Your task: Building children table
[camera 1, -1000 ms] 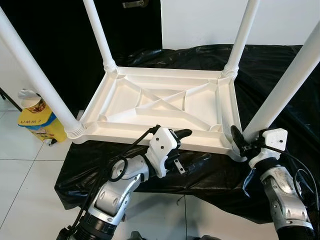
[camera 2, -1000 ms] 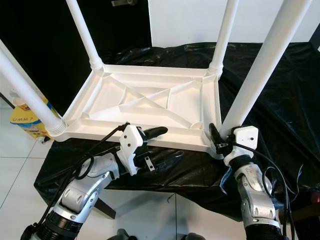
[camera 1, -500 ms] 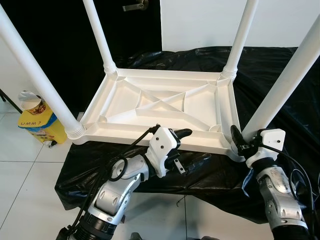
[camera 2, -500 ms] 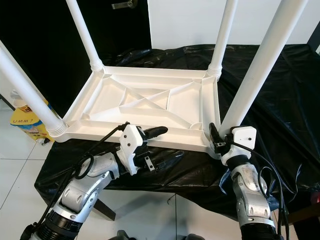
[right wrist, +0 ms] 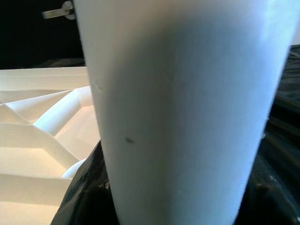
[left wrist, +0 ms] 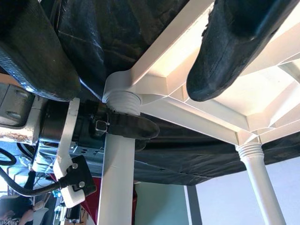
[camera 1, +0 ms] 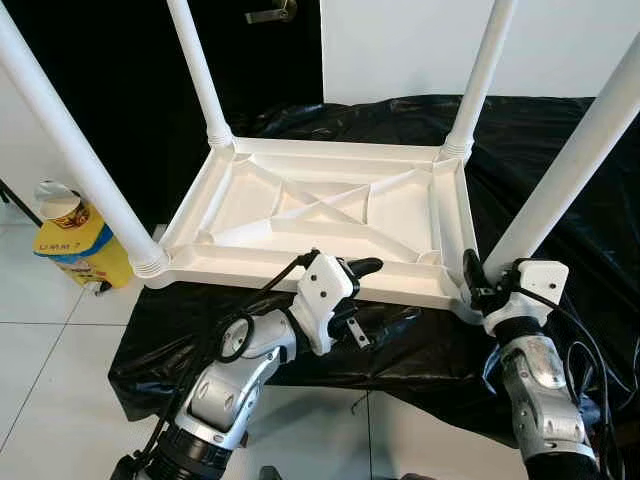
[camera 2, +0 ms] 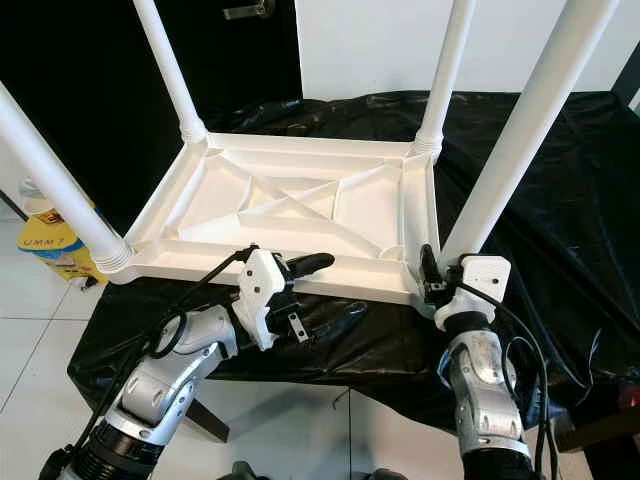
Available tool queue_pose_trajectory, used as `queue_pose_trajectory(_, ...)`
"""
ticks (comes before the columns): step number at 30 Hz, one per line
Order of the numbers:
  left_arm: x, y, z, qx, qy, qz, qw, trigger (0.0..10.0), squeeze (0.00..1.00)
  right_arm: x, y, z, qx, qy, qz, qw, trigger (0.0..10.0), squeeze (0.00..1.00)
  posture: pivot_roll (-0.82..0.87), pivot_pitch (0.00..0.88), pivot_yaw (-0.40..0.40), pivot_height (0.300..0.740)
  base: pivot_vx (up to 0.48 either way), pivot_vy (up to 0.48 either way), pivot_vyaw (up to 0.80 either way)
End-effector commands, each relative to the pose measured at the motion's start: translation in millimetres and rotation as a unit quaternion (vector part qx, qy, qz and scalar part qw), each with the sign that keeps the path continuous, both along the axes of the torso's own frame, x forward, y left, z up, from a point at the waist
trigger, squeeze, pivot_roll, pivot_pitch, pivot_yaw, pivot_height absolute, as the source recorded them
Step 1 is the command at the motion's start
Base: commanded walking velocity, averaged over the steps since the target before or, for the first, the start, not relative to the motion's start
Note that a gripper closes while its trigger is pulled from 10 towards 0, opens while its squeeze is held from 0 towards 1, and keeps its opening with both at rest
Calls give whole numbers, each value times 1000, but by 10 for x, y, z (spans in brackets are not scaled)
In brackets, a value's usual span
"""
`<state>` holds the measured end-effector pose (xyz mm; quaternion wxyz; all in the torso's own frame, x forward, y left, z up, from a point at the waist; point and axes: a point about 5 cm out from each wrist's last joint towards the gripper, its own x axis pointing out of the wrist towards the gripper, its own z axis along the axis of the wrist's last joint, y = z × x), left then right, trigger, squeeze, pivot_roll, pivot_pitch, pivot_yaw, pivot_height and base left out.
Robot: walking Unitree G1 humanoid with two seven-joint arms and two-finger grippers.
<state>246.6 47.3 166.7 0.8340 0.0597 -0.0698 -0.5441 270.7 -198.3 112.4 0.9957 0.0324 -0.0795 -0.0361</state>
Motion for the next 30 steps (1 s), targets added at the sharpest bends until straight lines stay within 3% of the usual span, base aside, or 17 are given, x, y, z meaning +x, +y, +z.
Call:
queue_pose_trajectory(1, -19, -9, -13, 3, 5, -10, 1000, 10000, 0, -74, -12, -289, 58, 72, -68, 993, 10000, 0, 33, 54, 57, 740, 0, 0, 0)
queue_pose_trajectory(3, -19, -13, -14, 4, 5, -11, 1000, 10000, 0, -89, -36, -321, 72, 87, -157, 981, 10000, 0, 33, 58, 61, 740, 0, 0, 0)
queue_pose_trajectory(5, -19, -13, -14, 4, 5, -11, 1000, 10000, 0, -89, -36, -321, 72, 87, -157, 981, 10000, 0, 33, 58, 61, 740, 0, 0, 0)
queue_pose_trajectory(6, -20, -15, -14, 3, 5, -12, 1000, 10000, 0, -89, -37, -326, 84, 90, -187, 975, 10000, 0, 34, 59, 61, 740, 0, 0, 0)
queue_pose_trajectory(10, -27, -18, -15, 3, 5, -13, 1000, 10000, 0, -54, 8, -300, 95, 85, -191, 973, 10000, 0, 38, 62, 60, 740, 0, 0, 0)
queue_pose_trajectory(17, -36, -15, -13, 2, 7, -11, 1000, 10000, 0, -37, 79, -201, 76, 54, -149, 984, 10000, 4, 38, 69, 56, 740, 0, 0, 0)
queue_pose_trajectory(18, -40, -18, -9, -1, 8, -10, 1000, 10000, 0, -40, 86, -140, 66, 35, -136, 988, 10000, 1000, 39, 71, 55, 740, 0, 0, 0)
queue_pose_trajectory(23, -49, -28, -17, 4, 5, -10, 1000, 10000, 0, -10, 19, 68, 34, -17, -83, 996, 10000, 1000, 33, 75, 54, 740, 0, 0, 0)
queue_pose_trajectory(30, -47, -35, -25, 10, 0, -11, 1000, 10000, 0, 37, -41, 183, -3, -26, -20, 999, 10000, 1000, 30, 76, 54, 740, 0, 0, 0)
